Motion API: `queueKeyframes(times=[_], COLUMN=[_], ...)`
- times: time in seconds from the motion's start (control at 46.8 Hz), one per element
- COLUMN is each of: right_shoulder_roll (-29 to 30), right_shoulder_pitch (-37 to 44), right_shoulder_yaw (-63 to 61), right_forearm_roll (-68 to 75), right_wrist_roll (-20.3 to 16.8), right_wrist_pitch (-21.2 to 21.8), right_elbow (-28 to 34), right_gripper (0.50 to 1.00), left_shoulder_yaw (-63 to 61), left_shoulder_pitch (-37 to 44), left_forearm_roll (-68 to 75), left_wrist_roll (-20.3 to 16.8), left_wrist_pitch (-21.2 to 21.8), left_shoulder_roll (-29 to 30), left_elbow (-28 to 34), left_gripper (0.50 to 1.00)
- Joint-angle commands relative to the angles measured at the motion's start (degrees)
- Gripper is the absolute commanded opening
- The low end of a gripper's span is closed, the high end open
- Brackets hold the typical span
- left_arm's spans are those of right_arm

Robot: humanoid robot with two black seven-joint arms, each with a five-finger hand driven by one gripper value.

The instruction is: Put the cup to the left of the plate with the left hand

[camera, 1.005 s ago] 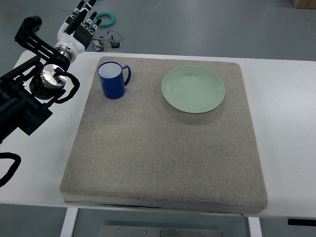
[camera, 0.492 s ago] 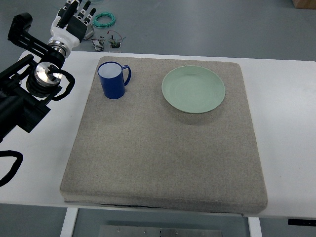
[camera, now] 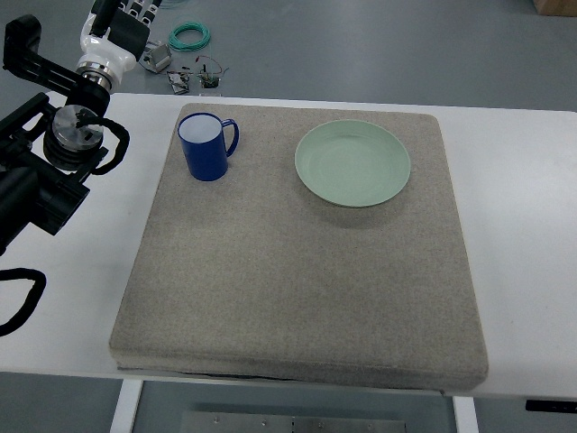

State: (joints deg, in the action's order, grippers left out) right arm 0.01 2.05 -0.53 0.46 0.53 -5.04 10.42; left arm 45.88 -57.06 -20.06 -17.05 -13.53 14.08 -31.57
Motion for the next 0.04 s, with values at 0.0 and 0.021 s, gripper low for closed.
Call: queueKeyframes(times=[0.0, 0.021], right_shoulder_roll=[0.0, 0.0], right_shoulder_pitch=[0.0, 0.0], right_shoulder_yaw=[-0.1, -0.1], right_forearm_roll=[0.3, 0.3], right_wrist_roll=[-0.1, -0.1], right_wrist_pitch=[-0.1, -0.1], right_elbow=[-0.1, -0.1], right_gripper=[0.934, 0.934], left_shoulder_yaw=[0.0, -0.1], left_shoulder_pitch=[0.0, 0.0], left_forearm_roll=[0.3, 0.4], left_wrist_roll=[0.0, 0.0], left_wrist_pitch=[-0.2, -0.2], left_shoulder_roll=[-0.3, -0.5], left_elbow=[0.6, 0.8], left_gripper=[0.994, 0.994])
